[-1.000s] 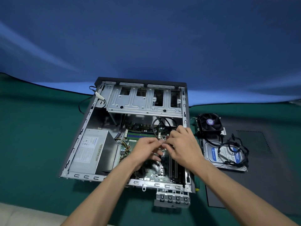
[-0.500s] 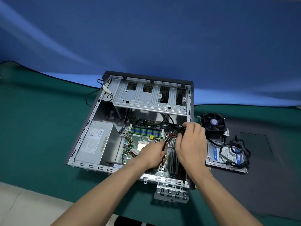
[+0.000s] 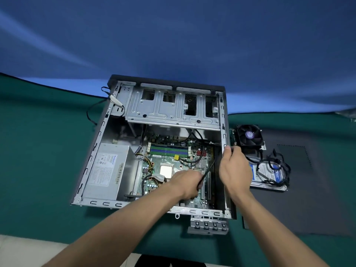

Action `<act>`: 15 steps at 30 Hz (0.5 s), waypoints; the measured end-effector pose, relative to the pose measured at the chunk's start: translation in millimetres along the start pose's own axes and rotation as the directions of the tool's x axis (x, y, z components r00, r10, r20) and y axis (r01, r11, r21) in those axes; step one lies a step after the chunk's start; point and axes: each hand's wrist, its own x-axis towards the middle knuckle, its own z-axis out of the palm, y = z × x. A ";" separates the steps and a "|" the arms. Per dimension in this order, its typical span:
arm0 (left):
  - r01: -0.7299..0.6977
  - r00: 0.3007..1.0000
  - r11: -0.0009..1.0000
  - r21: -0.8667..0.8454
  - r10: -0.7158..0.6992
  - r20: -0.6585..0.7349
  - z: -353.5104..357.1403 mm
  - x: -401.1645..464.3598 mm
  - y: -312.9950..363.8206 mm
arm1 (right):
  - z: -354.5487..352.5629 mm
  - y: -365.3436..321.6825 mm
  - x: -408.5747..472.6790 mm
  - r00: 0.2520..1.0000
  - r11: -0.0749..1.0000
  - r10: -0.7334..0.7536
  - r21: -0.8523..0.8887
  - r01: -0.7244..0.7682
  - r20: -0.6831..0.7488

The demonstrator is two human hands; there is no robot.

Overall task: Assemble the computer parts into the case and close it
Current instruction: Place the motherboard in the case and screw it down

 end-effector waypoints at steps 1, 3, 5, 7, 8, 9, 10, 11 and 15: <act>-0.009 0.999 1.000 0.030 0.008 0.042 1.0 0.6 0.5 | -0.2 0.0 -0.2 1.000 1.000 0.017 0.006 -0.017 0.003; -0.029 0.995 0.996 0.084 0.020 0.101 3.0 1.6 0.4 | 0.2 -0.6 -0.5 0.999 0.999 0.047 0.010 -0.047 0.012; -0.051 0.993 0.993 0.109 0.039 0.107 4.2 4.2 -0.9 | 0.4 -0.5 -2.0 0.996 0.997 0.082 0.014 -0.082 0.024; -0.064 0.995 0.994 0.092 0.056 0.083 4.7 6.9 -0.5 | 0.0 0.0 -5.1 0.990 0.990 0.136 0.028 -0.137 0.034; -0.071 0.995 0.995 0.070 0.066 0.075 5.1 8.3 -0.4 | -0.3 0.7 -7.2 0.986 0.986 0.162 0.037 -0.163 0.029; -0.067 0.995 0.997 0.025 0.065 0.081 6.3 10.0 -0.9 | -0.5 1.9 -9.4 0.983 0.982 0.185 0.046 -0.186 0.018; -0.058 0.992 0.998 -0.028 0.061 0.109 7.0 10.6 -1.3 | -0.6 3.1 -11.6 0.979 0.978 0.204 0.053 -0.204 0.004; -0.052 0.986 0.996 -0.076 0.063 0.155 7.9 10.9 -2.0 | -0.6 4.0 -13.6 0.976 0.975 0.217 0.057 -0.216 -0.011; -0.034 0.960 0.984 -0.173 0.081 0.270 11.2 12.6 -4.9 | -2.9 2.8 -15.4 0.979 0.980 0.197 0.010 -0.197 -0.049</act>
